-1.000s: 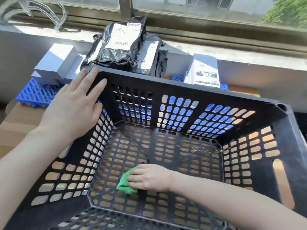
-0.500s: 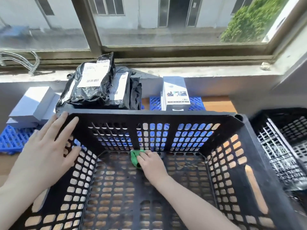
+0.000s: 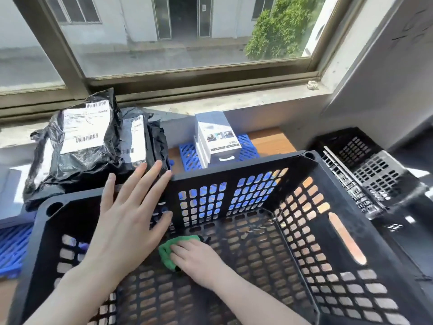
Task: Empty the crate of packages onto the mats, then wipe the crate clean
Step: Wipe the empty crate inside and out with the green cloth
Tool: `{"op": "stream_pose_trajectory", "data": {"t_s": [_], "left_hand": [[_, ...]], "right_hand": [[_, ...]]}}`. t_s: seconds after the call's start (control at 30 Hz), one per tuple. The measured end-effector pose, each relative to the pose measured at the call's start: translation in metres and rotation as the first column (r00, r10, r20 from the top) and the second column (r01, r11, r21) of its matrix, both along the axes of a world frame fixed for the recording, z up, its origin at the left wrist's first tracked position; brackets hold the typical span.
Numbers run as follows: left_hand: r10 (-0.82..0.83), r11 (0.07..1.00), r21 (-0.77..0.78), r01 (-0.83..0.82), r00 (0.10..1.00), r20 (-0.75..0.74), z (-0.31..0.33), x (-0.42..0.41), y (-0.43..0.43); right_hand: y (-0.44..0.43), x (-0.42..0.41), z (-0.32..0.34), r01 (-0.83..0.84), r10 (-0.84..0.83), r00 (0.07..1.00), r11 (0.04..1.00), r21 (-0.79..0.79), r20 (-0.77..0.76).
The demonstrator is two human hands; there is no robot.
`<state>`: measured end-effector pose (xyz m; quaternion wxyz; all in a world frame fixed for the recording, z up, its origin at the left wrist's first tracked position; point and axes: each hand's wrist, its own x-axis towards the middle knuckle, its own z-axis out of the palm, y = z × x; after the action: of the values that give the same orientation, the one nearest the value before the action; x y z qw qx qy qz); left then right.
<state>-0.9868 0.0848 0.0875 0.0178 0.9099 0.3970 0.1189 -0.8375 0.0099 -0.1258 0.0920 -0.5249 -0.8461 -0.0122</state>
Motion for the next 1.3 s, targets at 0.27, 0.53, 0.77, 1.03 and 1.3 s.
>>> {"op": "stream_pose_trajectory", "data": {"t_s": [0.27, 0.53, 0.77, 1.03, 1.3], "left_hand": [[0.031, 0.999, -0.019, -0.031, 1.0, 0.003, -0.004, 0.004, 0.003], [0.05, 0.998, -0.021, -0.052, 0.996, -0.071, -0.005, 0.008, 0.003], [0.064, 0.998, 0.007, -0.064, 0.996, -0.068, -0.004, 0.011, 0.002], [0.07, 0.997, 0.048, -0.067, 0.996, -0.052, -0.008, 0.012, 0.002], [0.096, 0.994, 0.056, -0.093, 0.994, -0.051, -0.009, 0.015, 0.001]], "right_hand": [[-0.04, 0.123, 0.025, 0.635, -0.632, 0.772, 0.771, -0.043, 0.07], [-0.006, 0.056, 0.014, 0.908, -0.929, 0.359, 0.369, -0.197, -0.086], [-0.007, -0.031, 0.003, 0.254, -0.265, 0.958, 0.962, -0.103, -0.111], [-0.011, 0.076, 0.011, 0.138, -0.139, 0.988, 0.99, 0.022, 0.062], [-0.046, 0.135, 0.035, 0.813, -0.808, 0.575, 0.546, -0.201, 0.129]]}}
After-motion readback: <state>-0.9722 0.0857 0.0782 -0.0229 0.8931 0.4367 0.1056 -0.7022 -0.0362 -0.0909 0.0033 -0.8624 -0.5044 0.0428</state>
